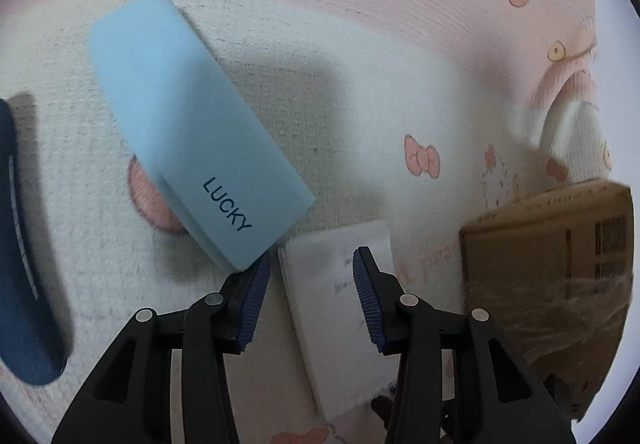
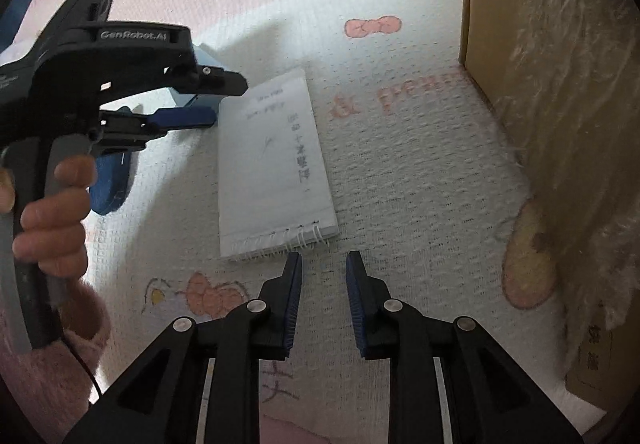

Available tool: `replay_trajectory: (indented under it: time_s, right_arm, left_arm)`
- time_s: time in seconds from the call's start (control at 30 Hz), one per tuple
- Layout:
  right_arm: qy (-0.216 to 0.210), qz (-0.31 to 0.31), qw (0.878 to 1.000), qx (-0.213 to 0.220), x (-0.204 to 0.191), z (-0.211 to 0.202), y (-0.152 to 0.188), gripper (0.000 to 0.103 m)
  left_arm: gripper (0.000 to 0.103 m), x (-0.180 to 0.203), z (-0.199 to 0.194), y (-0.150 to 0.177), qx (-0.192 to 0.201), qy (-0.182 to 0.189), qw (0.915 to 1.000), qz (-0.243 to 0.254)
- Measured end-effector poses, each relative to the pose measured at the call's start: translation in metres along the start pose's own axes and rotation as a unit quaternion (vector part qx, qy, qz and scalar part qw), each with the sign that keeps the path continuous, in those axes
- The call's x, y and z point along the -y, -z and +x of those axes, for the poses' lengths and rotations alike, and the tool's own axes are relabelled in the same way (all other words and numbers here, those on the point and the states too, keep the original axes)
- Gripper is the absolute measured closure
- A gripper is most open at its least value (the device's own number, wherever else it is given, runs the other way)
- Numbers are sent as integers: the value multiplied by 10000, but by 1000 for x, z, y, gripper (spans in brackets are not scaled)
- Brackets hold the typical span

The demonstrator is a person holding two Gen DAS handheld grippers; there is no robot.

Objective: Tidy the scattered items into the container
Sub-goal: 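Reposition the open right gripper over the notepad's spiral edge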

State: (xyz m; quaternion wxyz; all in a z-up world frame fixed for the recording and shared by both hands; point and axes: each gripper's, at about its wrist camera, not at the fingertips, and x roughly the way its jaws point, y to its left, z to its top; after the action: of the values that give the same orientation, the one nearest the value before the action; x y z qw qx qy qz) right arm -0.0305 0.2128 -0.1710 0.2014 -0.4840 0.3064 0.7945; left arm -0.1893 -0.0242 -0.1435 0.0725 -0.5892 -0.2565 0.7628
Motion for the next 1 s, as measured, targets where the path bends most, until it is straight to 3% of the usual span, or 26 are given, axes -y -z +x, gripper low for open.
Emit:
replay_trajectory:
  time_s: [0.3,0.53,0.83,0.93,1.0]
  right_arm:
    - [64,-80,9999,12,0,6,-16,83]
    - [632,-800,9945,221,-18,9,-23,83]
    - [850,-383,9947,437,-1,-1,-33,83]
    - [1183,-305,9915,444,0,-8,-31,83]
    - [1282,-279,9907,370,-1,-8,-31,83]
  left_arm:
    - [56,10,10,-12,19,-166,9988,457]
    - [56,15,11,16,-369,171,9957,832]
    - [57,23,12,42,-404,421,9961,660]
    - [57,31,18,50,-618,686,9933,700]
    - [57,38,21,55,-633,667,9923,827]
